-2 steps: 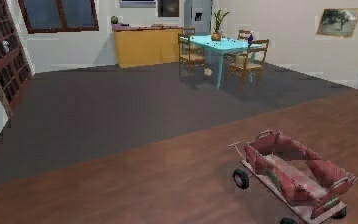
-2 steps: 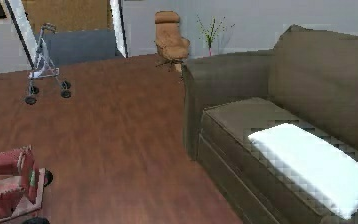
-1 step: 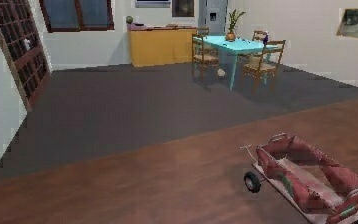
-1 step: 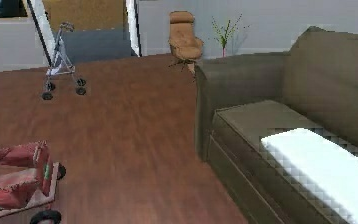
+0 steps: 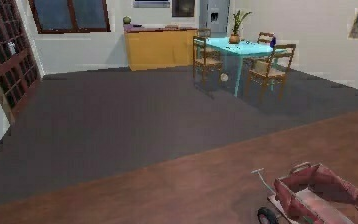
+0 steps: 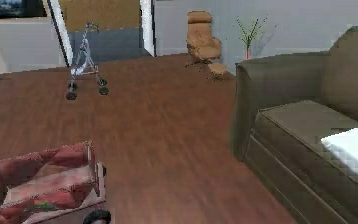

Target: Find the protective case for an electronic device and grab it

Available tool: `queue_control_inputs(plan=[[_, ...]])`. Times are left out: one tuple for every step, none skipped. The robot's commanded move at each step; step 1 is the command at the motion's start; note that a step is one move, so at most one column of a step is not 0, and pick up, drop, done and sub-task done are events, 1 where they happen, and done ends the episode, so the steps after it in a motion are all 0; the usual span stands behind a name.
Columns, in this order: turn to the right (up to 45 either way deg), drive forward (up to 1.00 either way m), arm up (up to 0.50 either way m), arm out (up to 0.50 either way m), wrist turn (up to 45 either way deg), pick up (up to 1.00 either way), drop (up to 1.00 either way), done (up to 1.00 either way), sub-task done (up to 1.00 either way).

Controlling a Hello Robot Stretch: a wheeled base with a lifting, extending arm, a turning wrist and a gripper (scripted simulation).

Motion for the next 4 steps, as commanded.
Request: queue_control_inputs(plan=[[45.0, 0.00, 0.00, 0.00, 0.0, 0.00, 0.00, 0.00, 0.00], [45.0, 0.00, 0.00, 0.00, 0.0, 0.00, 0.00, 0.00, 0.00], [45.0, 0.00, 0.00, 0.00, 0.0, 0.00, 0.00, 0.00, 0.00], [0.0, 0.00, 0.50, 0.00, 0.0, 0.00, 0.00, 0.00, 0.00]])
